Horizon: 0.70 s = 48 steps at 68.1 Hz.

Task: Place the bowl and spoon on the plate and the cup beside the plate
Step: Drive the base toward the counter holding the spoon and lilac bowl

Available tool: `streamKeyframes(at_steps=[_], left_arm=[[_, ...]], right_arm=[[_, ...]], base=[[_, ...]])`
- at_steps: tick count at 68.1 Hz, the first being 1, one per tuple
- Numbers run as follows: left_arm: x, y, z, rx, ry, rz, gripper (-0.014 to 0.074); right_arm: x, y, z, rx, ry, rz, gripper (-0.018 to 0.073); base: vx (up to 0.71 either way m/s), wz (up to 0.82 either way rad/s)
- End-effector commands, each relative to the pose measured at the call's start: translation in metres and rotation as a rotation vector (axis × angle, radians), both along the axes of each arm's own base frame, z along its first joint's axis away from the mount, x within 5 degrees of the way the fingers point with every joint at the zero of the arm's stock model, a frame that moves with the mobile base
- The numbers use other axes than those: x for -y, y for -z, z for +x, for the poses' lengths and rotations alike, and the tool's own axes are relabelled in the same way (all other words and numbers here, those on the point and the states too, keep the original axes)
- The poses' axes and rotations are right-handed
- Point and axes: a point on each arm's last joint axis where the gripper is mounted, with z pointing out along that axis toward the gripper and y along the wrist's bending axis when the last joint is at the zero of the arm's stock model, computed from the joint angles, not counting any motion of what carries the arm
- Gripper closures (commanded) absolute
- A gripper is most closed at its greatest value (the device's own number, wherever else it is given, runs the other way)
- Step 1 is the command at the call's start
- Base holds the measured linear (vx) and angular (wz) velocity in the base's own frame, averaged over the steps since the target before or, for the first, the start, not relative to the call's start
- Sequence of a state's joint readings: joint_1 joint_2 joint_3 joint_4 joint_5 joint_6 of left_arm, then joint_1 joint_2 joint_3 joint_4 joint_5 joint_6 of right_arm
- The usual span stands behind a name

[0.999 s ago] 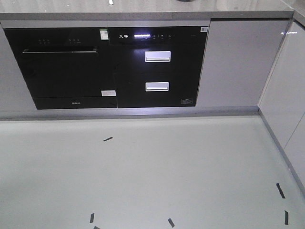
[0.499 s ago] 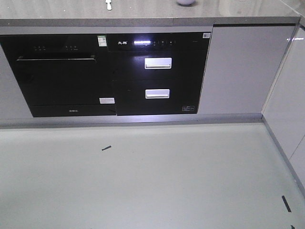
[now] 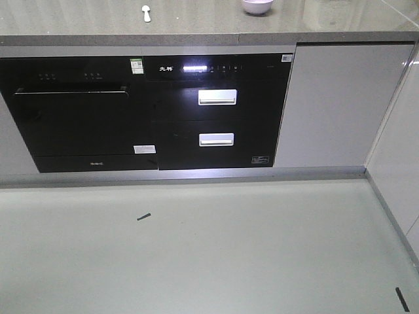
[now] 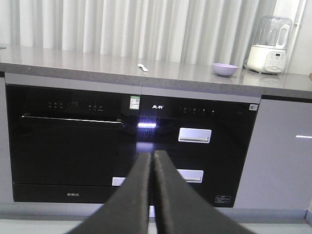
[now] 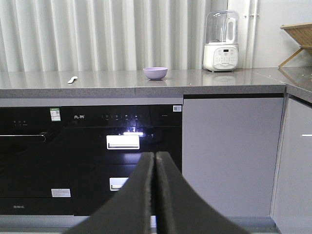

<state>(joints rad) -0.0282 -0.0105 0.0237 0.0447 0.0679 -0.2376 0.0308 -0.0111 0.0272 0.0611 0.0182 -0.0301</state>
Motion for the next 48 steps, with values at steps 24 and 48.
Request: streamKeyframes(at_steps=[24, 48], left_arm=[[0.0007, -0.0138, -0.0026, 0.107, 0.012, -0.019, 0.0603], [0.0007, -0.0138, -0.0026, 0.107, 0.012, -0.019, 0.0603]], right_arm=[[0.0008, -0.0034, -0.0006, 0.067, 0.012, -0.005, 0.0570], [0.0008, -0.0035, -0.0006, 0.068, 0.012, -0.005, 0.0570]], base=[[0.18, 0.01], [0.19, 0.03]])
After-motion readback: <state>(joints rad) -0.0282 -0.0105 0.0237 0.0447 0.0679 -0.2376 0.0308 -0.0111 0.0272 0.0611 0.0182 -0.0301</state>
